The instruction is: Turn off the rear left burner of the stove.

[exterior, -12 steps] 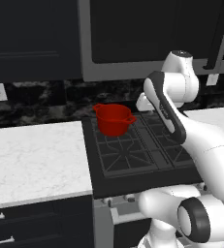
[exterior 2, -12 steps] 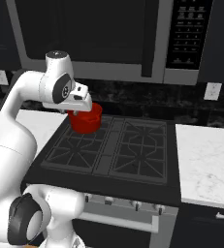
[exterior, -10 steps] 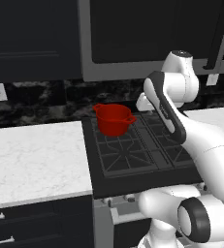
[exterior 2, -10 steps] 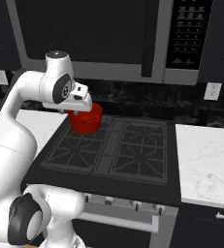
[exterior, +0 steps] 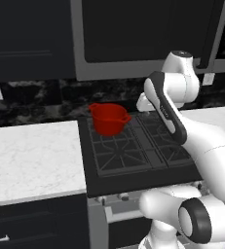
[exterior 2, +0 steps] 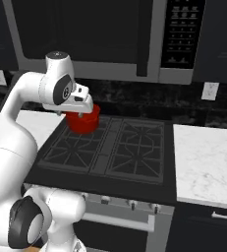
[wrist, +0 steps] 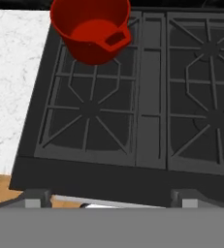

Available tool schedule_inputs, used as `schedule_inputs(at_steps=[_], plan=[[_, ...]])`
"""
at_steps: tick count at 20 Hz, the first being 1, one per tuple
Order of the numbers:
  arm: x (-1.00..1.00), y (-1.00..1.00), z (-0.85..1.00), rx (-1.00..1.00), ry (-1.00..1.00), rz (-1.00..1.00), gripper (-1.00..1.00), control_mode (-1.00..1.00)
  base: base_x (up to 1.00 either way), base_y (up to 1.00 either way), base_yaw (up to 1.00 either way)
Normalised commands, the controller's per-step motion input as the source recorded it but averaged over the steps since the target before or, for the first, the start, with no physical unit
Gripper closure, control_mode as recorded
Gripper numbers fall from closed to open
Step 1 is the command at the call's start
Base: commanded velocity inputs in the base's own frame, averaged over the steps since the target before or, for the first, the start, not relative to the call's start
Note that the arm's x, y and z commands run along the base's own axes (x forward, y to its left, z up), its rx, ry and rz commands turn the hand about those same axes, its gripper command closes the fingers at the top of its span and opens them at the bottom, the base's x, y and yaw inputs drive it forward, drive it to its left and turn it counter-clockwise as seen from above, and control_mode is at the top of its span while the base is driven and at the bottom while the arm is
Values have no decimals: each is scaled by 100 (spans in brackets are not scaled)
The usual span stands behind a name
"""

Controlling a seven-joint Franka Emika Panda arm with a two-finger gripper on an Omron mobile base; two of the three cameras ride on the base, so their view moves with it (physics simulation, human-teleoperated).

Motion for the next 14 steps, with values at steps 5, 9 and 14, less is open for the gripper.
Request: schedule_inputs(at_steps=[5,9,14], plan=[[0,0,0,0,0,0,-100,100,-27,-47,-1],[0,0,0,0,0,0,-100,100,-8,-52,0],[0,0,0,0,0,0,-100,100,0,-49,0]])
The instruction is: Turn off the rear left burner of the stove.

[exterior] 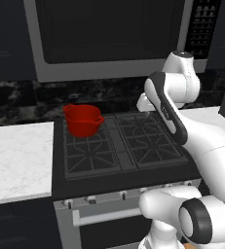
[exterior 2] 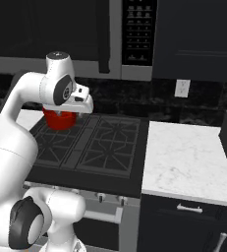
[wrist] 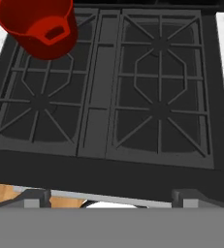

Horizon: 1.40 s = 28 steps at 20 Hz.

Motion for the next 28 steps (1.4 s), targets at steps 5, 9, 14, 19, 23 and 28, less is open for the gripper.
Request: schedule_inputs(at_steps=[5,9,14,19,23,28], plan=[[0,0,0,0,0,0,-100,100,6,-15,1],[0,0,0,0,0,0,-100,100,25,-28,5],[0,0,0,0,0,0,-100,100,3,-44,3],[0,0,0,0,0,0,-100,100,8,-30,0],[0,0,0,0,0,0,-100,100,15,-6,7],[0,0,0,0,0,0,-100,100,17,2,8]])
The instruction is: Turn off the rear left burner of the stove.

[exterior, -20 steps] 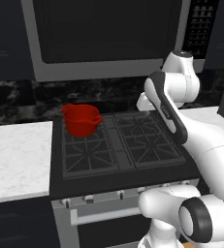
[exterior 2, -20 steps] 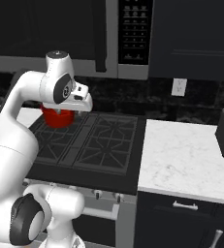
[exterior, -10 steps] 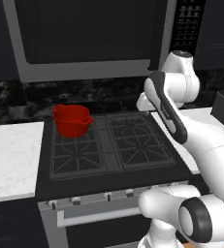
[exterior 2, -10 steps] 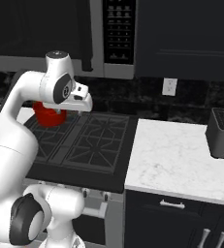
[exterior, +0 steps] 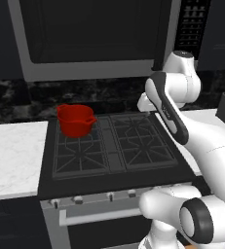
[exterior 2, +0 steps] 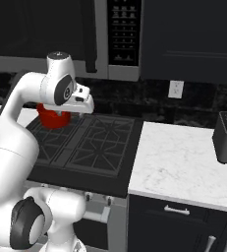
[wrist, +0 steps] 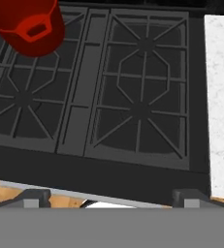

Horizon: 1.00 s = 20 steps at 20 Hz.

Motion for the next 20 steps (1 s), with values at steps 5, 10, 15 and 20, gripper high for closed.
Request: schedule_inputs(at_steps=[5,10,15,20], plan=[[0,0,0,0,0,0,-100,100,34,-2,0],[0,0,0,0,0,0,-100,100,40,-7,0],[0,0,0,0,0,0,-100,100,12,-3,0],[-21,24,-21,-4,0,0,-100,-100,0,0,0]])
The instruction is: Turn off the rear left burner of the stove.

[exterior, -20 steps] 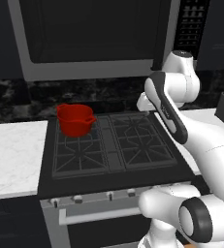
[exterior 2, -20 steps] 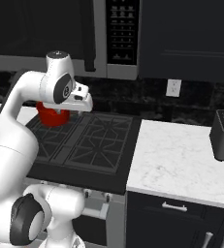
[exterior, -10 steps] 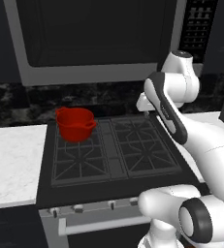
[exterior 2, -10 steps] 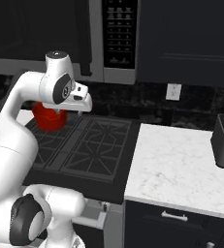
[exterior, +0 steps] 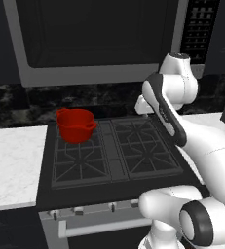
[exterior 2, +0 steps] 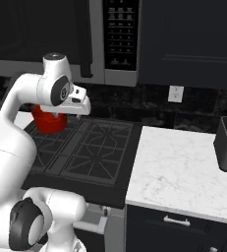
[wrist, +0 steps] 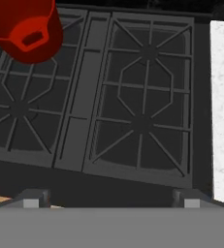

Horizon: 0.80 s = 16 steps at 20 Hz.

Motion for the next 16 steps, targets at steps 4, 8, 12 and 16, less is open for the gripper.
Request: schedule_inputs(at_steps=[4,8,12,16], plan=[[-74,100,-67,-24,0,6,-100,-100,0,0,0],[-69,100,-75,-32,0,8,-100,-100,0,0,0],[-52,100,-70,-29,3,9,-100,-100,0,0,0],[-44,100,-68,-23,15,11,-100,-100,0,0,0]])
